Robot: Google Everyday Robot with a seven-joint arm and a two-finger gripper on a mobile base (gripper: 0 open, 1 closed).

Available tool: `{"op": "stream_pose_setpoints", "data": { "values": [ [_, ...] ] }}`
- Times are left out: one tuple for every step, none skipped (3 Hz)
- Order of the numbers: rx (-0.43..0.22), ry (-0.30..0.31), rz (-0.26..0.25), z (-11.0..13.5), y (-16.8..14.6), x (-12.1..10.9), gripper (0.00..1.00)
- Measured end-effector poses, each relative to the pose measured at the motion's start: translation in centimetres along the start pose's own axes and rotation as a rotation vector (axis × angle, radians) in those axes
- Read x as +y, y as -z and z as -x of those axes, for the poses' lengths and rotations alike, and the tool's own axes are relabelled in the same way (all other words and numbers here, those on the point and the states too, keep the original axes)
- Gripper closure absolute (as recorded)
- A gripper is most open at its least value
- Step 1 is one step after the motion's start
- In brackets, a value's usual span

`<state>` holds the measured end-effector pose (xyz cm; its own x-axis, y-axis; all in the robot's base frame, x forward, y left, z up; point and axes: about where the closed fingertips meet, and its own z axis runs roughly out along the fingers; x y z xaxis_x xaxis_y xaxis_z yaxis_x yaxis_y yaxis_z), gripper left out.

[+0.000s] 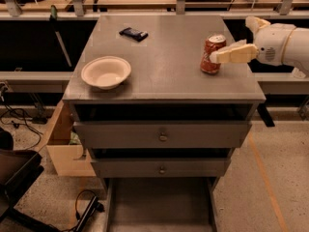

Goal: Place coke can into paper bowl

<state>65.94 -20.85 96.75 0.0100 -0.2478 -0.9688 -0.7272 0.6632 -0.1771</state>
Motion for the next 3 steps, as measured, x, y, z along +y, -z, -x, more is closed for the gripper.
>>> {"op": "stream_pose_setpoints", "data": {
  "values": [
    [-0.016, 0.026, 0.044, -1.2, -2.2, -0.8, 0.0],
    [-0.008, 0.005, 0.065, -2.9, -3.8, -1.9, 0.0],
    [-0.008, -0.054, 0.08, -4.4, -4.8, -2.9, 0.0]
  ]
}}
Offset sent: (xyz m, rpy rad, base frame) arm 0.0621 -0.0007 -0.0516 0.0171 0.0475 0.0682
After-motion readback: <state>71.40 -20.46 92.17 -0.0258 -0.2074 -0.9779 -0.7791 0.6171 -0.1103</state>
